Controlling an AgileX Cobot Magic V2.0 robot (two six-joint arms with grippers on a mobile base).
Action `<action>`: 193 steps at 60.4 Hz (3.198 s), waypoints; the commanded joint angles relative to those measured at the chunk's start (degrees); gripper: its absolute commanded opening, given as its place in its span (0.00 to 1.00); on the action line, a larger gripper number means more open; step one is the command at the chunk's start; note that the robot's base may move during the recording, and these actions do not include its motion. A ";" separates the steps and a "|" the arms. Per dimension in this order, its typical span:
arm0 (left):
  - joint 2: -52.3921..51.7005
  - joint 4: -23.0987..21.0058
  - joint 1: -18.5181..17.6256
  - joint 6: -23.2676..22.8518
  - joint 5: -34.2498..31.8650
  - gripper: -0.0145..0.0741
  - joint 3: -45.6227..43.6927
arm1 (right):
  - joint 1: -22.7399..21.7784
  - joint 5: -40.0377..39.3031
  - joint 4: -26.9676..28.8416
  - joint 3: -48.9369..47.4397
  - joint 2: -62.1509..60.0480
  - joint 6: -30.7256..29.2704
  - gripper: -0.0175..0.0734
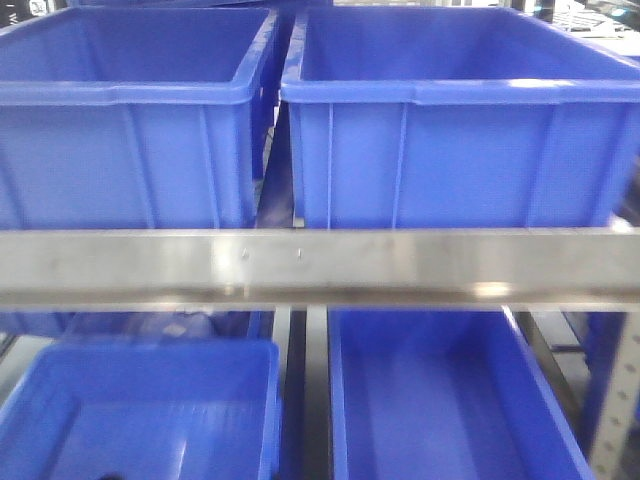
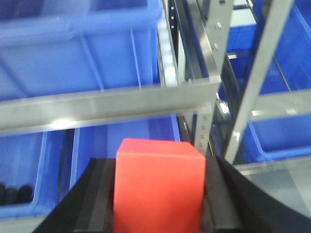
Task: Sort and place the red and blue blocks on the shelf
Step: 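Turn the base to face the shelf of blue bins, then move both held cubes over the upper blue bins on the shelf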
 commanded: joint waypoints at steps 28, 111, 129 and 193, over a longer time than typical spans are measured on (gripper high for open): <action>0.39 0.22 0.05 -0.26 -4.48 0.31 -1.55 | -0.49 -4.56 -0.38 -1.57 0.07 -0.18 0.26; 0.39 0.22 0.05 -0.26 -4.48 0.31 -1.55 | -0.49 -4.56 -0.38 -1.57 0.07 -0.18 0.26; 0.39 0.22 0.05 -0.26 -4.48 0.31 -1.55 | -0.49 -4.56 -0.38 -1.57 0.07 -0.18 0.26; 0.39 0.22 0.05 -0.26 -5.87 0.31 -1.55 | -0.49 -7.83 -0.38 -1.57 0.12 -0.18 0.26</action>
